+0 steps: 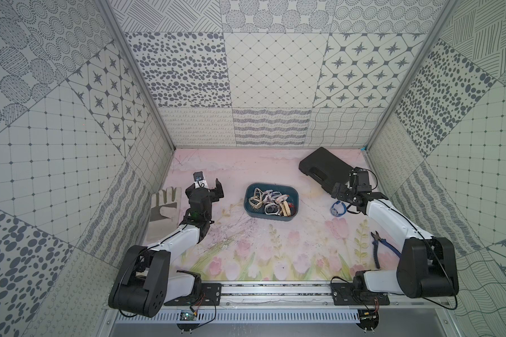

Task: Put the watch into the storage box
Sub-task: Pick up the watch at the center of the board.

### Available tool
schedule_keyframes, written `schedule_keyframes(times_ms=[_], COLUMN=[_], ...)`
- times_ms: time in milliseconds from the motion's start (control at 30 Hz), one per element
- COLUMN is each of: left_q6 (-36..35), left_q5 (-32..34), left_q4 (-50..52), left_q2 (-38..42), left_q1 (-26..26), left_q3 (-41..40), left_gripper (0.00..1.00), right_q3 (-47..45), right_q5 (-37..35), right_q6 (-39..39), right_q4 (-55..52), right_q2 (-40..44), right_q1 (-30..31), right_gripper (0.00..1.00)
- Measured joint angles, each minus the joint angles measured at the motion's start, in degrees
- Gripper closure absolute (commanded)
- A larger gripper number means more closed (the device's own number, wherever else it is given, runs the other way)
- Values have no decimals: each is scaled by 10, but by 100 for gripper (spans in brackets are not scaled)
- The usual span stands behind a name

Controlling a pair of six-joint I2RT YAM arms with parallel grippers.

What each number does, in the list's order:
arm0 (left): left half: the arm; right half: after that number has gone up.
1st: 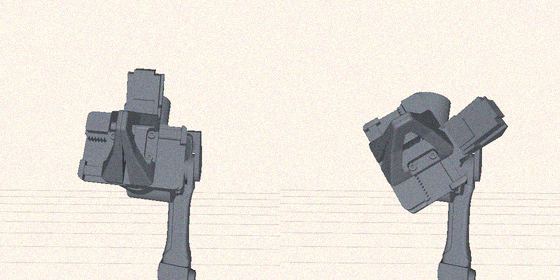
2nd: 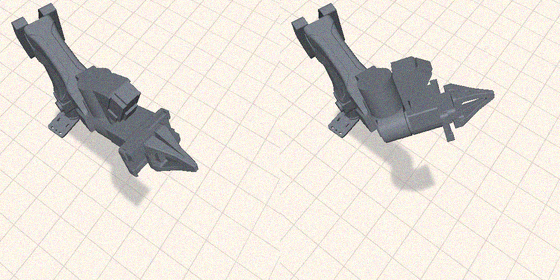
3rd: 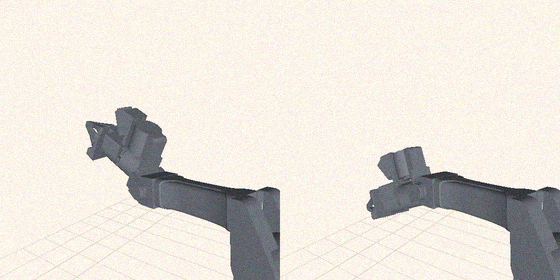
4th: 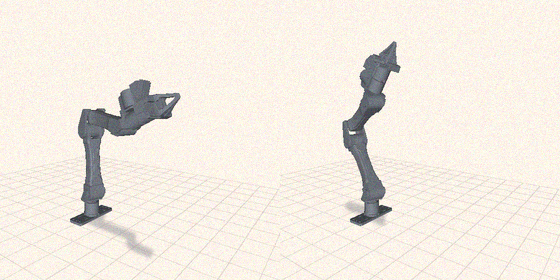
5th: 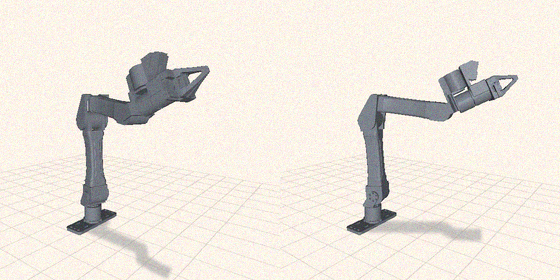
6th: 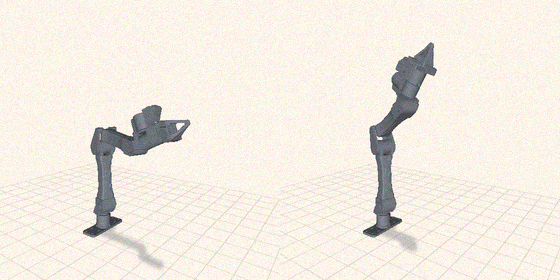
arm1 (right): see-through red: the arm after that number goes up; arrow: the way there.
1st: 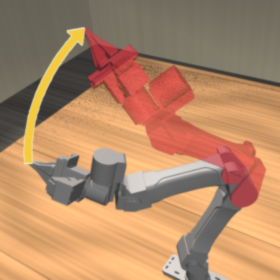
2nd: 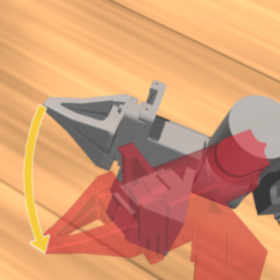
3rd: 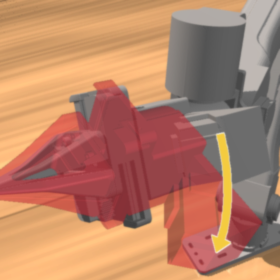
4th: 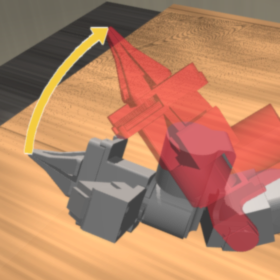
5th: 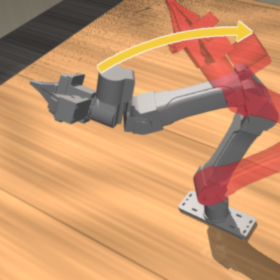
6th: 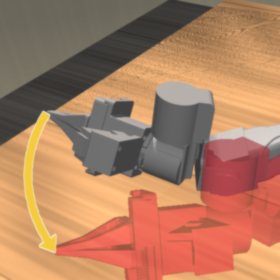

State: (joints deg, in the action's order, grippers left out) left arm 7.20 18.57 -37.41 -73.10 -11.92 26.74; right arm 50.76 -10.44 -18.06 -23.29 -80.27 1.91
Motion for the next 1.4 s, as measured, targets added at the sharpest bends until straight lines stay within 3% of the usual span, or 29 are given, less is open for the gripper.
schedule_keyframes(times_ms=[133, 500, 1233, 1333, 1400], left_q6=[4, 15, 29, 29, 29], left_q5=[-9, -28, -32, -33, -33], left_q4=[25, 63, 76, 78, 78], left_q2=[0, 1, 29, 31, 31], left_q1=[0, 0, 0, 0, 0], left_q3=[5, 6, -1, -3, -3], left_gripper=[0, 0, 0, 0, 1], right_q3=[24, 98, 118, 120, 123], right_q5=[41, 123, 143, 142, 139], right_q6=[2, 9, 19, 18, 21], right_q4=[-47, -71, -110, -113, -114], right_q2=[-55, -148, -206, -207, -207], right_q1=[-13, -12, -12, -12, -12], right_gripper=[17, 32, 43, 53, 66])
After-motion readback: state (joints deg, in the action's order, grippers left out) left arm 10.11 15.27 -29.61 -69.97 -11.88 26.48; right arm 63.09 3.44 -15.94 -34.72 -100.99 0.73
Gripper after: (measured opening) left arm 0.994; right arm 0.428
